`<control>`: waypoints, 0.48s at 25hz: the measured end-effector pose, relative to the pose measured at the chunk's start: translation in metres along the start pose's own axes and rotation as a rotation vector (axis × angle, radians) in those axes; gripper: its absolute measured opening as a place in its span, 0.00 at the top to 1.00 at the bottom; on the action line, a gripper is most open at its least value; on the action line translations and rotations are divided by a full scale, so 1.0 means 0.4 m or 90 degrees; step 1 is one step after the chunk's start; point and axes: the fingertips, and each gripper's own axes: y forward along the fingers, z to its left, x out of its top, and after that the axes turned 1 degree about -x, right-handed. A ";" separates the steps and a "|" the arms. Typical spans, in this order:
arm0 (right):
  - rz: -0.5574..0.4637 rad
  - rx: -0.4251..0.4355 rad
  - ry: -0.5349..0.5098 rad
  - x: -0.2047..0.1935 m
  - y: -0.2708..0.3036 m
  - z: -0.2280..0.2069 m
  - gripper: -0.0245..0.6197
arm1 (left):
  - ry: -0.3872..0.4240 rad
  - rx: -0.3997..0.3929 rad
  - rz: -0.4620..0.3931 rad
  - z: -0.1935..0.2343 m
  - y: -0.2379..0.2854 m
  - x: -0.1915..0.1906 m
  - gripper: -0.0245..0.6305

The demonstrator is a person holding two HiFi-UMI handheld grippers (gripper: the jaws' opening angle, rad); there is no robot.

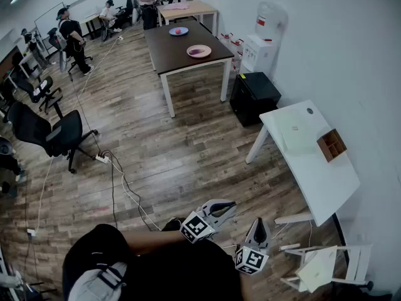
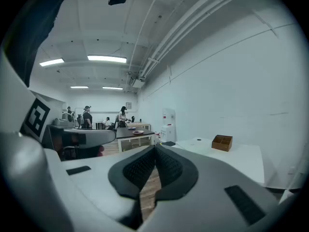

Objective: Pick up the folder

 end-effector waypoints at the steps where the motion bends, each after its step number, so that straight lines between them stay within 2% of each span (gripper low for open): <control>1: -0.005 0.006 -0.002 0.003 0.014 0.002 0.91 | 0.006 0.008 -0.001 0.012 0.000 0.003 0.92; 5: -0.020 0.021 -0.003 0.016 0.062 0.013 0.91 | 0.022 0.034 -0.006 0.053 0.007 0.014 0.92; 12: -0.022 0.032 0.001 0.011 0.041 0.010 0.91 | 0.030 0.033 -0.008 0.034 0.004 0.014 0.92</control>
